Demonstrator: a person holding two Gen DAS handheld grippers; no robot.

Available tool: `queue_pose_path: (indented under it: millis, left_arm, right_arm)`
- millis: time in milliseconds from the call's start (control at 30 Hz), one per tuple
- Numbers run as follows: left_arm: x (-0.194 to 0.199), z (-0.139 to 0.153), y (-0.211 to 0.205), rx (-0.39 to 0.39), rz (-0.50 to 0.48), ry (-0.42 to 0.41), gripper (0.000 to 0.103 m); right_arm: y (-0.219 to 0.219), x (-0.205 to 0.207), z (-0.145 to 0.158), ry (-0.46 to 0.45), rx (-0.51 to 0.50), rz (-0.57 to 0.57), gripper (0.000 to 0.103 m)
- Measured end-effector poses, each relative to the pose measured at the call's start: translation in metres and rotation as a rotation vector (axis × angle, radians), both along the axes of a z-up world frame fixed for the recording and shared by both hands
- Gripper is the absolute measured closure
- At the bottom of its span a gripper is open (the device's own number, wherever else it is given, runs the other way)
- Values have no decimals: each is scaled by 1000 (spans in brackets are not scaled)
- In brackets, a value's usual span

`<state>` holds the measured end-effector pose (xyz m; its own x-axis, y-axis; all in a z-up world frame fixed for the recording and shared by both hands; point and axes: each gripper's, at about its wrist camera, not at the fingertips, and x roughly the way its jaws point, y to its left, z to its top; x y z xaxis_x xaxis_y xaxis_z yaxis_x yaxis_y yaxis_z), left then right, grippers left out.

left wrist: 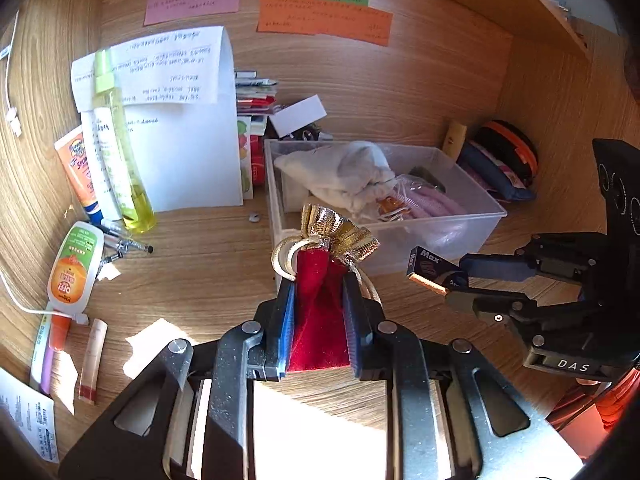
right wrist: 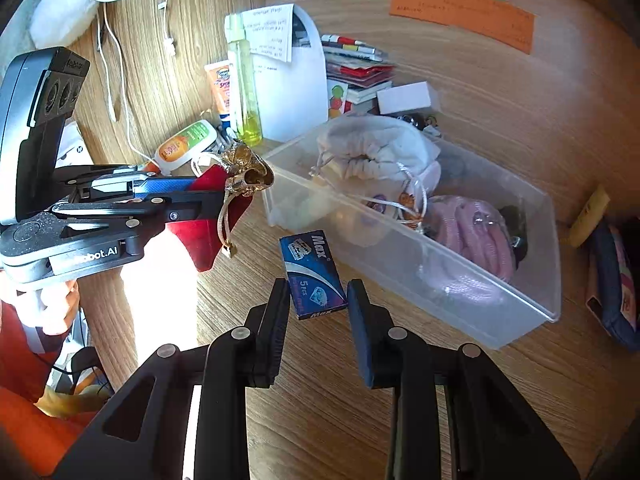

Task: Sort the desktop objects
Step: 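Lift the red pouch with the left tool while the right tool grasps the blue Max card box, then carry the red pouch over the clear box while the right tool carries the card box there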

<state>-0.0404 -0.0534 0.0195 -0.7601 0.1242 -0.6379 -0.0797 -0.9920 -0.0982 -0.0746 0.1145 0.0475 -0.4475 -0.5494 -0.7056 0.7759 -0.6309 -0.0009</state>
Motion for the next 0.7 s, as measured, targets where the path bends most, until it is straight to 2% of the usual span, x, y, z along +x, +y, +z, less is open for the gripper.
queue_pose_path:
  millis: [300,567,700]
  left_arm:
    - [-25,19,30,-11,-61,48,81]
    - [-59,40,52,-12,-118,87,81]
    - [-81,46,69,-52,-137,83,81]
  right_arm:
    - [32,-15,19,45,-46,-85,76]
    - [57,-49,30,62,-71,-173,76]
    - [62,-65,29,57,-67,-200,76]
